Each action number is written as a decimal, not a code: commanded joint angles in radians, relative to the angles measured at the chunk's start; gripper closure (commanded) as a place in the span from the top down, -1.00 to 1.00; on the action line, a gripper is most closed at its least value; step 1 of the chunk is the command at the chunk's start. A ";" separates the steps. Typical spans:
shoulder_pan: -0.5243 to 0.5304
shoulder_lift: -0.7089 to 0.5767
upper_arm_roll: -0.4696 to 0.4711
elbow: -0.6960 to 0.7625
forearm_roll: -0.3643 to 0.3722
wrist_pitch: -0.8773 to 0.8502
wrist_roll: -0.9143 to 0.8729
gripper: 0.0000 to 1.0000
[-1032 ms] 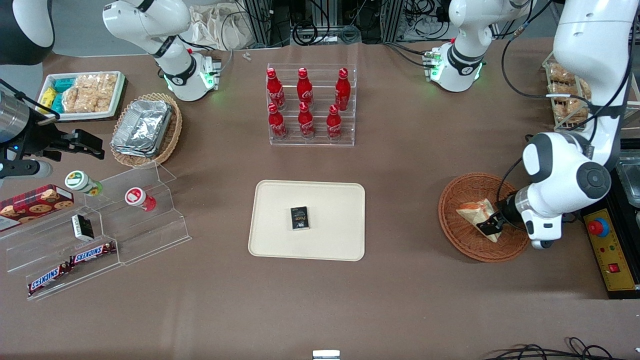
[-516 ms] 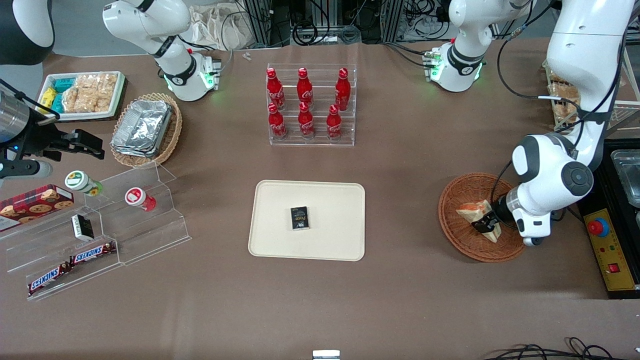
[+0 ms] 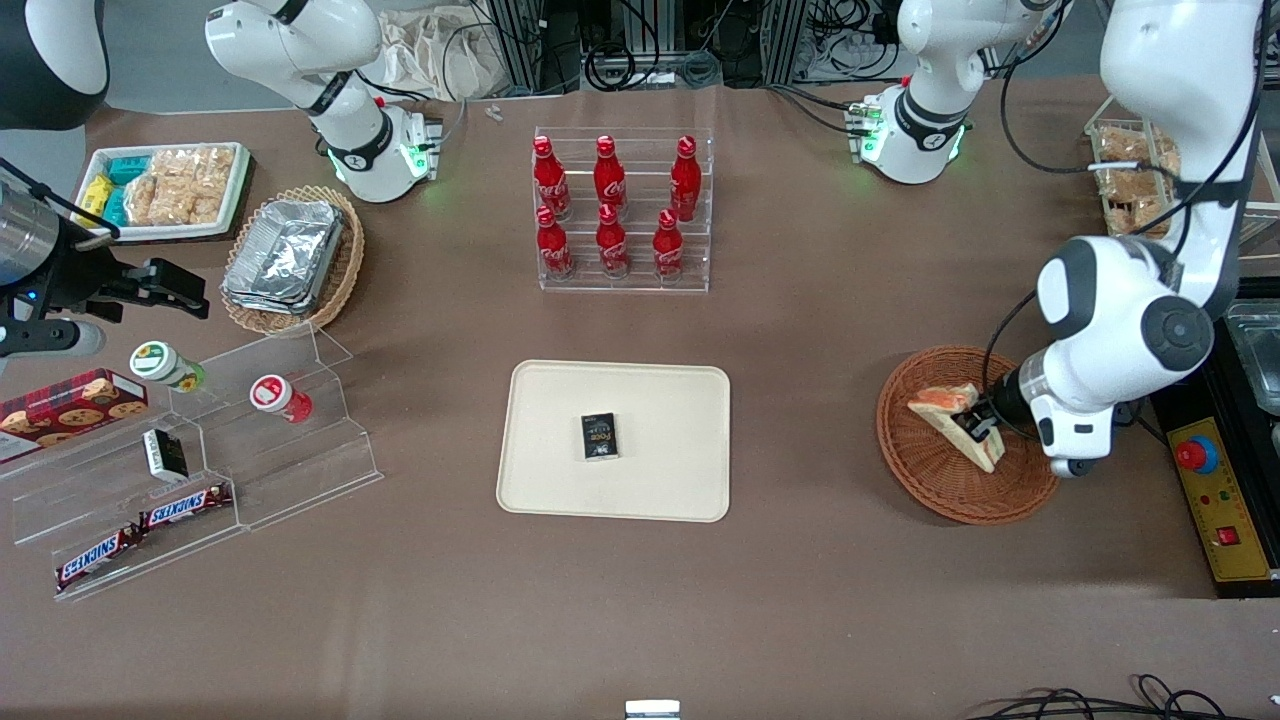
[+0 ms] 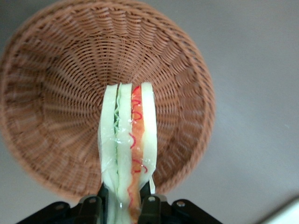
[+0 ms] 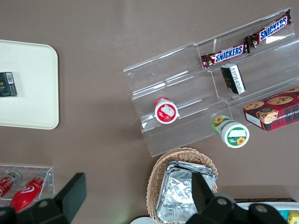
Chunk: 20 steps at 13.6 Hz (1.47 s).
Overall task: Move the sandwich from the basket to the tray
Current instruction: 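Lift the sandwich and carry it toward the cream tray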
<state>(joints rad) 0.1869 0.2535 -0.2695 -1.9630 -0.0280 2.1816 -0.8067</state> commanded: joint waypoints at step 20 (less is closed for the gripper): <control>-0.336 0.496 -0.369 0.508 0.429 -0.072 0.112 -1.00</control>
<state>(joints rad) -0.1045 0.6342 -0.6422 -1.5726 0.3287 2.1264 -0.6605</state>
